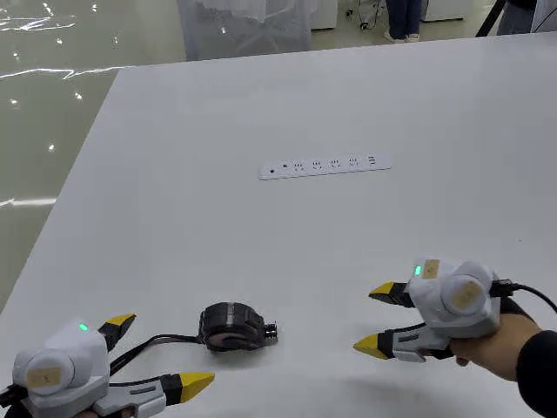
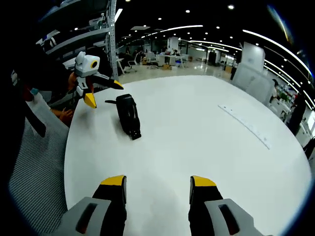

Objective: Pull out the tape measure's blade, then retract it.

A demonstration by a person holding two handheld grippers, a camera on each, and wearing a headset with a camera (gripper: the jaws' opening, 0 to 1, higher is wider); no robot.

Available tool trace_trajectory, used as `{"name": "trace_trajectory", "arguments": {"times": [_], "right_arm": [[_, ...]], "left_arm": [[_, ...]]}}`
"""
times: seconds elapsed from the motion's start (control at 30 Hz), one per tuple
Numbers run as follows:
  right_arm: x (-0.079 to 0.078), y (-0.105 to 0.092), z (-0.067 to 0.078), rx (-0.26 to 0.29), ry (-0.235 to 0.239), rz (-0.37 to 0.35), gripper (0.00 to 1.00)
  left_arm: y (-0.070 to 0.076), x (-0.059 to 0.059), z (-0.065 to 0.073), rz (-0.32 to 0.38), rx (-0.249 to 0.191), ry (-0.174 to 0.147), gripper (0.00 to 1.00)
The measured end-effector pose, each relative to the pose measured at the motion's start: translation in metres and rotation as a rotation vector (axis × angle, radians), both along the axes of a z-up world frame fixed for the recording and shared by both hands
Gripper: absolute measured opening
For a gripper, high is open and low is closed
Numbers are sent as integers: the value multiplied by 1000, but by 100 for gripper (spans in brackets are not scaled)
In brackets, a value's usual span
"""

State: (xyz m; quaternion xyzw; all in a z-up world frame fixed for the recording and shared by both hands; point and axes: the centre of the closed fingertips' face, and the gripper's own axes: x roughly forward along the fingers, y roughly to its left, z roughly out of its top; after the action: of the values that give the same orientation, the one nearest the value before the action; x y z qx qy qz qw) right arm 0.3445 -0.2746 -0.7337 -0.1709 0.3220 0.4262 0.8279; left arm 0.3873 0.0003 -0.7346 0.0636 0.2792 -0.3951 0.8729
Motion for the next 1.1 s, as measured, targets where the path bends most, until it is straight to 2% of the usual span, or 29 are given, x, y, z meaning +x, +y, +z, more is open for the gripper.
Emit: {"name": "trace_trajectory", "arguments": {"times": [0.07, 0.13, 0.2, 0.23, 0.3, 0.37, 0.43, 0.5, 0.53, 0.63, 0.77, 0.87, 1.0, 1.07, 1.1], "right_arm": [[-5, -7, 4, 10, -5, -19, 51], [-10, -16, 4, 9, -6, -35, 54], [-16, -26, 3, 0, -8, -51, 51], [-21, -32, 3, 1, -5, -58, 52], [-28, -43, 1, -6, -1, -80, 55], [-32, -51, 2, -9, 2, -93, 56], [-35, -63, 2, -5, 6, -130, 61], [-38, -73, 2, -2, 13, -163, 66], [-39, -79, 3, -2, 12, -177, 68], [-43, -90, 6, 1, 9, -205, 71], [-46, -103, 10, 12, 6, -233, 81], [-52, -115, 8, -12, 5, -234, 87], [-58, -125, 5, -7, 16, -241, 99], [-61, -134, 2, -9, 21, -250, 99], [-62, -136, 2, -1, 24, -253, 99]], "left_arm": [[4, -2, 2, 3, -9, 0, 99], [9, -2, 1, 17, 0, -6, 99], [13, -4, 3, 30, 4, -16, 99], [14, -8, 6, 36, -24, -4, 99], [18, -13, 6, 37, -13, -10, 99], [22, -17, 6, 38, -8, -2, 99], [25, -21, 8, 42, -16, 5, 99], [30, -23, 10, 44, -6, -6, 99], [32, -24, 11, 44, -13, 7, 99], [36, -27, 13, 41, -11, 10, 99], [38, -30, 15, 29, -7, 21, 99], [41, -29, 19, 21, -3, 14, 99], [42, -30, 20, 15, 5, 11, 99], [43, -31, 19, 8, 22, -2, 99], [44, -30, 19, 4, 36, -23, 99]]}}
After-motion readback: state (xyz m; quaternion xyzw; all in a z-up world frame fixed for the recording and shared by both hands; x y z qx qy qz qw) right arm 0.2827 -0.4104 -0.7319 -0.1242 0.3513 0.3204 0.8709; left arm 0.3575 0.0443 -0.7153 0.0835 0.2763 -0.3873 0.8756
